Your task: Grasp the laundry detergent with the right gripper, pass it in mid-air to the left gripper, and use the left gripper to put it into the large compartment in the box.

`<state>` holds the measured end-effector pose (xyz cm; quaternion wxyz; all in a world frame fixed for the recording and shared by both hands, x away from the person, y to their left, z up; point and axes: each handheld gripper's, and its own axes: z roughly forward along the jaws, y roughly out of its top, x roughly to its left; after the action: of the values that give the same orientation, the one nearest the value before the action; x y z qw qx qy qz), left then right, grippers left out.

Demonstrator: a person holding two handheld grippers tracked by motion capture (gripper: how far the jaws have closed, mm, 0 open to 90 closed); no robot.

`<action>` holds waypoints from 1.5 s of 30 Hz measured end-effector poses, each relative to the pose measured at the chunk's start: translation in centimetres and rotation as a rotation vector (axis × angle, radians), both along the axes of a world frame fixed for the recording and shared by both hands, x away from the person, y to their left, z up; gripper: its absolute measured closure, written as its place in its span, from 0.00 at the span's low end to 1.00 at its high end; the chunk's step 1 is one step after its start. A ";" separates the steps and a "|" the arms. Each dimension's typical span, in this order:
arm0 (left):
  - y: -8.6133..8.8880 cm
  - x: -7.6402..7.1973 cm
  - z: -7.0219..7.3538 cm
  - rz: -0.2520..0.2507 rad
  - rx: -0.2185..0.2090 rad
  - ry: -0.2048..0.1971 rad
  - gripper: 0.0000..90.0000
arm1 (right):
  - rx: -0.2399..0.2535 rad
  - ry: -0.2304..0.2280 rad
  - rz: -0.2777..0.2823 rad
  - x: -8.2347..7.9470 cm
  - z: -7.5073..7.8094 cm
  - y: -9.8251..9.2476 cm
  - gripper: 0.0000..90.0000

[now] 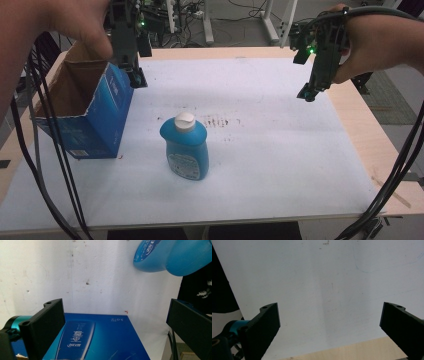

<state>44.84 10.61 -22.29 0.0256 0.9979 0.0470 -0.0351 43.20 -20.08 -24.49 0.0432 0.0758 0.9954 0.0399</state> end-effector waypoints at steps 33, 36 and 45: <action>-0.5 -0.5 -0.3 -0.052 0.015 -0.013 0.02 | 0.573 0.071 -0.050 -7.9 -5.6 -0.1 0.02; -0.5 -0.6 -0.3 -0.048 0.012 -0.015 0.02 | 0.606 0.065 -0.060 -8.3 -6.5 0.3 0.02; -0.4 -0.8 -0.1 -0.052 0.008 -0.020 0.02 | 0.693 0.049 -0.068 -9.5 -8.5 1.9 0.02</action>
<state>44.08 10.21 -22.43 0.0212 0.9992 0.0211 -0.0258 33.72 -18.14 -32.99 -0.0079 0.1201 0.9204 0.3721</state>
